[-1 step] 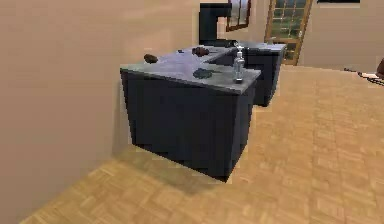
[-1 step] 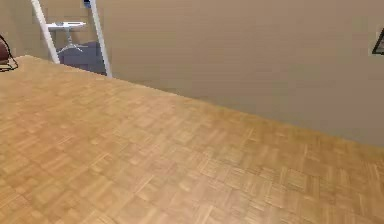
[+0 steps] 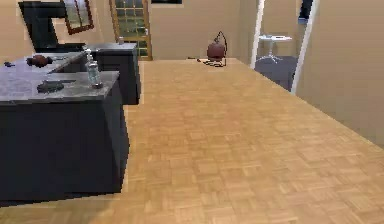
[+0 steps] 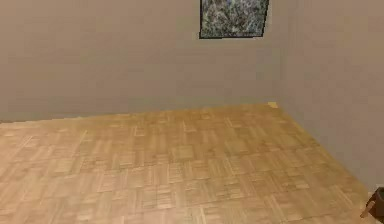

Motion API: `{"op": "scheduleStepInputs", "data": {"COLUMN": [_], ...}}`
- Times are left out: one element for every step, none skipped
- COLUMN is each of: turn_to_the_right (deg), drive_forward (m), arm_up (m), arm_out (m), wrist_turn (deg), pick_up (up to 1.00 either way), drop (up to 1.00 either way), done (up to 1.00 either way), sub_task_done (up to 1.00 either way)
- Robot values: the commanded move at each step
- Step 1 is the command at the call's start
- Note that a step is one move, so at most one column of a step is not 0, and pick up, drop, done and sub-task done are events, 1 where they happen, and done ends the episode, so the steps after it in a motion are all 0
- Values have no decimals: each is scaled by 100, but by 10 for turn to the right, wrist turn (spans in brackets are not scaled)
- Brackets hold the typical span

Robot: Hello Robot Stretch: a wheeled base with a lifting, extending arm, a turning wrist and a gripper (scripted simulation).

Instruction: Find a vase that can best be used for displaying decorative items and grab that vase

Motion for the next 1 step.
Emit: {"op": "scheduleStepInputs", "data": {"turn_to_the_right": [0], "drive_forward": [100], "arm_up": [0], "arm_out": [0], "wrist_turn": [0], "pick_up": [0], "drop": [0], "done": [0], "sub_task_done": [0]}}
